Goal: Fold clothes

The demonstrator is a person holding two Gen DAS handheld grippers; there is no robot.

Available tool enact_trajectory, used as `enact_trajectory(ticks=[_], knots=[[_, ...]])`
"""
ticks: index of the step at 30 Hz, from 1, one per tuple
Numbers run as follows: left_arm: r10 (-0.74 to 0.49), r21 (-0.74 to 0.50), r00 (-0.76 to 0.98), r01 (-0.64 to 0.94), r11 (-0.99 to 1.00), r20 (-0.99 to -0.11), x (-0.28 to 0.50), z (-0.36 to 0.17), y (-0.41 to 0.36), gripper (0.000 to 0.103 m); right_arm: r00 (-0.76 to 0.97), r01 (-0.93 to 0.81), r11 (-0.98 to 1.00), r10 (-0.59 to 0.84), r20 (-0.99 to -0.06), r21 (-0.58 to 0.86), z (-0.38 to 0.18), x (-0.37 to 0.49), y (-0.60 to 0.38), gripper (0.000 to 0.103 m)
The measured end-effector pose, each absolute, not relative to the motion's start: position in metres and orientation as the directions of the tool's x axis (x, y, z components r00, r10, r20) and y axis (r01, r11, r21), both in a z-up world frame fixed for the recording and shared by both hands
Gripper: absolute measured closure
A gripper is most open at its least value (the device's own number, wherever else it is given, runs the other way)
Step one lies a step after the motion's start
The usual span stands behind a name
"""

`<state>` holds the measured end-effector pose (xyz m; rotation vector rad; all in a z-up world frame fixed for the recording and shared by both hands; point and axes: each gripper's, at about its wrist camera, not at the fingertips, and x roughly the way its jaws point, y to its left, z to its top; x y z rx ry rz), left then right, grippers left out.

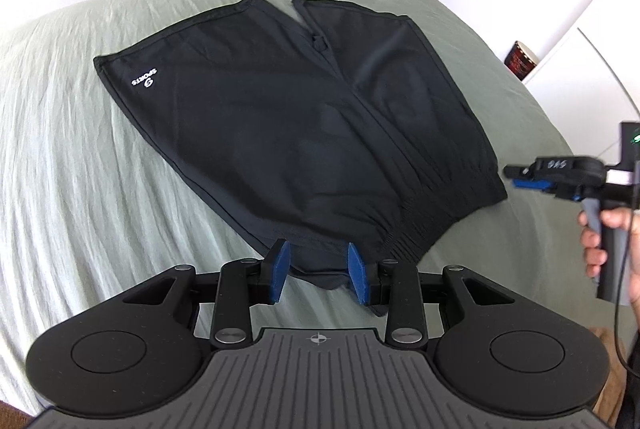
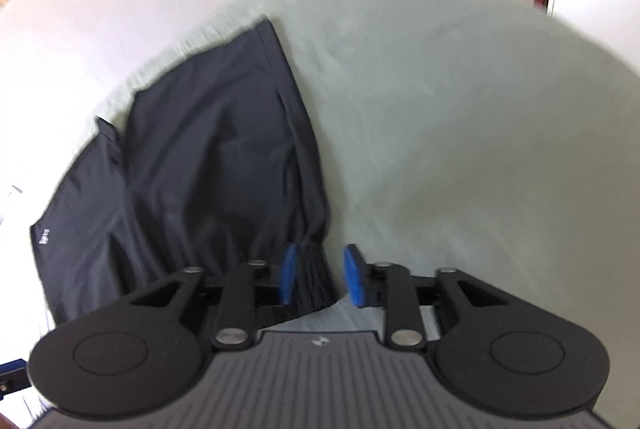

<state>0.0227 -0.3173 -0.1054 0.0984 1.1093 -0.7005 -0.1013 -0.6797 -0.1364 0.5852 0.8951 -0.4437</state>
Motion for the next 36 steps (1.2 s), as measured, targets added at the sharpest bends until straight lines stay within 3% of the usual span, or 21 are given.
enact_trajectory(ticks=[1,3,5,8,11,13,24,36], knots=[[-0.465,-0.254,0.262,0.569,0.782,-0.845,0.02,-0.104,-0.319,0.072,0.568,0.581,0.763,-0.13,-0.812,0.285,-0.128,-0.106,-0.675,0.044],[-0.46,-0.234,0.274,0.582,0.778,-0.845,0.013,-0.099,-0.322,0.072,0.59,0.57,0.77,-0.14,-0.795,0.287,-0.114,-0.113,-0.666,0.042],[-0.462,-0.219,0.289,0.598,0.771,-0.839,0.005,-0.094,-0.325,0.071,0.613,0.554,0.777,-0.14,-0.778,0.297,-0.097,-0.125,-0.651,0.03],[-0.444,-0.17,0.327,0.613,0.772,-0.834,-0.01,-0.084,-0.33,0.068,0.642,0.537,0.786,-0.146,-0.752,0.306,-0.077,-0.14,-0.63,0.024],[-0.424,-0.128,0.362,0.617,0.777,-0.83,-0.027,-0.074,-0.332,0.051,0.661,0.516,0.799,-0.142,-0.737,0.309,-0.059,-0.15,-0.607,0.023],[-0.417,-0.105,0.385,0.619,0.779,-0.823,-0.04,-0.065,-0.333,0.046,0.665,0.507,0.808,-0.145,-0.733,0.3,-0.049,-0.156,-0.594,0.022],[-0.395,-0.06,0.423,0.617,0.785,-0.815,-0.092,-0.024,-0.326,0.041,0.689,0.466,0.854,-0.186,-0.701,0.231,-0.005,-0.187,-0.536,0.021],[-0.413,-0.07,0.433,0.618,0.783,-0.801,-0.104,-0.018,-0.318,0.037,0.695,0.462,0.869,-0.231,-0.68,0.177,0.006,-0.193,-0.52,0.021]])
